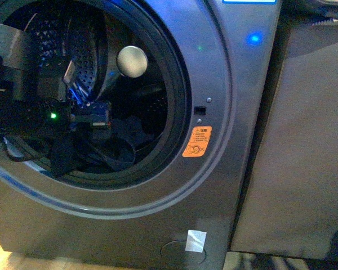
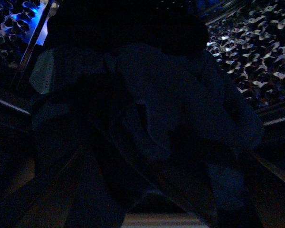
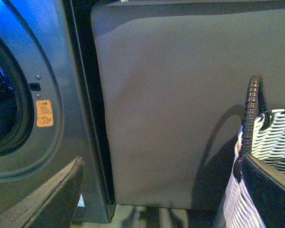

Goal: Collect clothes from washing machine

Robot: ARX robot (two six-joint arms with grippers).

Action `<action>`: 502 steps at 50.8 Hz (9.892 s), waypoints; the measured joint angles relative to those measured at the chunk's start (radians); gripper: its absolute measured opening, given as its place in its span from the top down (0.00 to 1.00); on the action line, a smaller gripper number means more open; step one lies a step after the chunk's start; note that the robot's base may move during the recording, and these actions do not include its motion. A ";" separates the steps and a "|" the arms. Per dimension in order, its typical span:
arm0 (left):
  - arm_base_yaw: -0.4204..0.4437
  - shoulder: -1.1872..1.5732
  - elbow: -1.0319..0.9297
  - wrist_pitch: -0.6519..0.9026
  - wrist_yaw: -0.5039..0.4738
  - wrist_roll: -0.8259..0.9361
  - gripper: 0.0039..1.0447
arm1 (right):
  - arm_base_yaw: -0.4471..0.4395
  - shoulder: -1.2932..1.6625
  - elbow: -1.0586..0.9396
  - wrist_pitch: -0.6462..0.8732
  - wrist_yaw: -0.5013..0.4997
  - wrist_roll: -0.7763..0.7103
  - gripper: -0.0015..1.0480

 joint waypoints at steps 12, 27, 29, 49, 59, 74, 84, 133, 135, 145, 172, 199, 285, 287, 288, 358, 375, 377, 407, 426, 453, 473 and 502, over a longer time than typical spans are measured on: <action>0.003 0.124 0.183 -0.099 -0.044 -0.005 0.06 | 0.000 0.000 0.000 0.000 0.000 0.000 0.07; -0.007 0.236 0.399 -0.295 0.066 -0.170 0.06 | 0.000 0.000 0.000 0.000 0.000 0.000 0.07; -0.010 0.242 0.415 -0.321 0.085 -0.196 0.06 | 0.000 0.000 0.000 0.000 0.000 0.000 0.07; -0.037 0.286 0.459 -0.396 0.117 -0.236 0.06 | 0.000 0.000 0.000 0.000 0.000 0.000 0.07; -0.040 0.297 0.453 -0.397 0.028 -0.121 0.06 | 0.000 0.000 0.000 0.000 0.000 0.000 0.07; 0.006 0.329 0.446 -0.330 -0.157 0.074 0.06 | 0.000 0.000 0.000 0.000 0.000 0.000 0.07; 0.026 0.329 0.443 -0.275 -0.267 0.182 0.06 | 0.000 0.000 0.000 0.000 0.000 0.000 0.07; -0.030 0.346 0.456 -0.491 -0.198 0.076 0.49 | 0.000 0.000 0.000 0.000 0.000 0.000 0.07; -0.029 0.346 0.449 -0.478 -0.198 0.079 0.53 | 0.000 0.000 0.000 0.000 0.000 0.000 0.07; -0.022 0.327 0.374 -0.333 -0.155 0.090 0.80 | 0.000 0.000 0.000 0.000 0.000 0.000 0.07; 0.030 -0.273 -0.190 0.018 0.285 0.127 0.88 | 0.000 0.000 0.000 0.000 0.000 0.000 0.07; -0.054 -0.873 -0.133 -0.207 0.471 0.140 0.88 | 0.000 0.000 0.000 0.000 0.000 0.000 0.07; -0.490 -0.469 0.822 -0.569 0.209 0.147 0.88 | 0.151 0.791 0.660 0.616 -0.465 0.295 0.07; -0.490 -0.469 0.822 -0.569 0.209 0.146 0.88 | 0.170 0.825 0.686 0.621 -0.452 0.266 0.07; -0.490 -0.469 0.822 -0.569 0.209 0.147 0.88 | 0.176 0.837 0.694 0.626 -0.447 0.251 0.07; -0.490 -0.470 0.829 -0.569 0.208 0.146 0.18 | 0.206 1.241 0.922 1.028 -0.062 -0.126 0.92; -0.490 -0.470 0.829 -0.569 0.208 0.146 0.06 | -0.512 1.092 0.990 0.912 -0.369 0.121 0.93; -0.490 -0.470 0.829 -0.569 0.208 0.146 0.06 | -0.630 1.118 1.006 0.910 -0.415 0.172 0.93; -0.490 -0.471 0.830 -0.569 0.208 0.146 0.06 | -1.183 1.365 0.697 0.363 -0.811 0.197 0.93; -0.490 -0.472 0.830 -0.568 0.208 0.146 0.06 | -1.083 1.366 0.628 0.060 -0.886 0.263 0.39; -0.490 -0.472 0.831 -0.568 0.208 0.146 0.06 | -0.521 0.788 0.648 0.336 -0.531 0.390 0.07; -0.490 -0.472 0.831 -0.568 0.208 0.146 0.06 | 0.217 0.528 0.369 0.183 0.209 0.069 0.31; -0.389 -0.620 0.752 -0.953 -0.445 -0.052 0.17 | 0.003 0.278 0.094 0.186 0.000 0.002 0.98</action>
